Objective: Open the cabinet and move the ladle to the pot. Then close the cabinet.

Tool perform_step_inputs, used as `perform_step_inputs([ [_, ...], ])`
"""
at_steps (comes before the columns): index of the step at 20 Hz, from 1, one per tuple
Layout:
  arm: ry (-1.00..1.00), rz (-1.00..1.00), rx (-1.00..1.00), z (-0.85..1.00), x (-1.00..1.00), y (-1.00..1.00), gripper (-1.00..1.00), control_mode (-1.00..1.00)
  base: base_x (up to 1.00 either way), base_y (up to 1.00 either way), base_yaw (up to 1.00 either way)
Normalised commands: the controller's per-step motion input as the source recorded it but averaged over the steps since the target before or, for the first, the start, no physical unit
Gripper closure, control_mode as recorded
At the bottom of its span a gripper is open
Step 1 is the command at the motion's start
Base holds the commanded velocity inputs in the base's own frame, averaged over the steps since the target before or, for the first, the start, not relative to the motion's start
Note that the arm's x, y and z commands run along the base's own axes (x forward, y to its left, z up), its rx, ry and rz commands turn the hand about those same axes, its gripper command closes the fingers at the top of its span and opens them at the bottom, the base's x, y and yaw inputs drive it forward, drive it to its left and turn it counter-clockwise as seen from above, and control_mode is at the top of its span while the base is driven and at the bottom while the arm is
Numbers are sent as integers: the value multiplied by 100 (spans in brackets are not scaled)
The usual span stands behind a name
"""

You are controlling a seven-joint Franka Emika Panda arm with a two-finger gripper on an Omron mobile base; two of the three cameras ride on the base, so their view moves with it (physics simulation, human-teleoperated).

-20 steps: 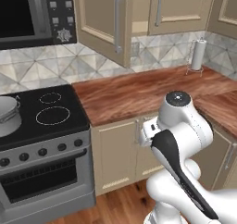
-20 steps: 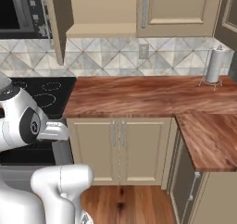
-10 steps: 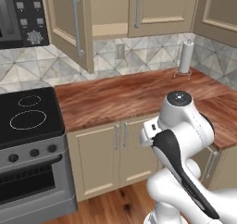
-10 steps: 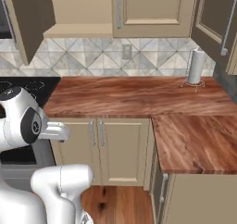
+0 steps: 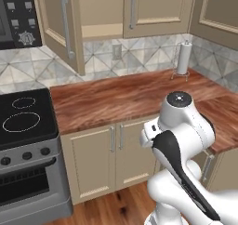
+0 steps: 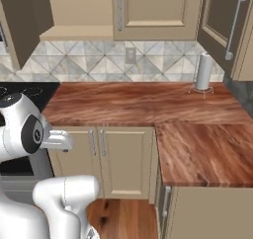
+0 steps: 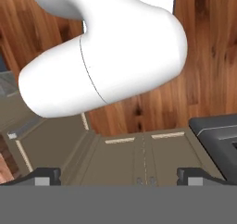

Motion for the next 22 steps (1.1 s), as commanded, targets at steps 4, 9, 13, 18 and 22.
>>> perform_step_inputs([
  [4, 0, 0, 0, 0, 0, 0, -100, 100, 46, -19, 0],
  [9, 0, 0, 0, 0, 0, 0, -100, 100, 47, -7, 0],
  [13, 0, 0, 0, 0, 0, 0, -100, 100, 46, -4, 0],
  [18, 0, 0, 0, 0, 0, 0, -100, 100, 47, -8, 0],
  [22, 0, 0, 0, 0, 0, 0, -100, 100, 44, -3, 0],
])
